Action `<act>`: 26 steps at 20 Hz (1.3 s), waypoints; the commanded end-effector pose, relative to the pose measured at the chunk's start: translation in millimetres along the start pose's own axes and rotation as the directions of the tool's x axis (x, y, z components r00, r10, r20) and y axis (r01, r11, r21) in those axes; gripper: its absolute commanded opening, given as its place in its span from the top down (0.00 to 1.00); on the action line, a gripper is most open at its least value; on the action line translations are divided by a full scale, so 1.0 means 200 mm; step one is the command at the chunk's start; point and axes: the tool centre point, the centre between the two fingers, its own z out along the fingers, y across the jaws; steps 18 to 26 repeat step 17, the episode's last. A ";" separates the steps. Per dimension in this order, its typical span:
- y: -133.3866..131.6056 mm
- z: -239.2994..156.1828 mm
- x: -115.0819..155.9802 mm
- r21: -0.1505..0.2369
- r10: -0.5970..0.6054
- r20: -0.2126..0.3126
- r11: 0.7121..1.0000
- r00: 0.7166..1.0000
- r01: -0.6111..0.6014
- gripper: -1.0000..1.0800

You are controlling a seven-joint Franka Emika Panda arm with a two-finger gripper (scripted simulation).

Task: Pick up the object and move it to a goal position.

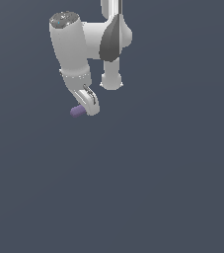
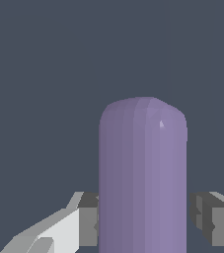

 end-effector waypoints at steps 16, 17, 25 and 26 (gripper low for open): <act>0.34 -0.44 0.17 -0.002 -0.002 -0.003 1.000 1.000 0.002 1.00; 0.34 -0.45 0.17 -0.002 -0.002 -0.003 1.000 1.000 0.002 1.00; 0.34 -0.45 0.17 -0.002 -0.002 -0.003 1.000 1.000 0.002 1.00; 0.34 -0.45 0.17 -0.002 -0.002 -0.003 1.000 1.000 0.002 1.00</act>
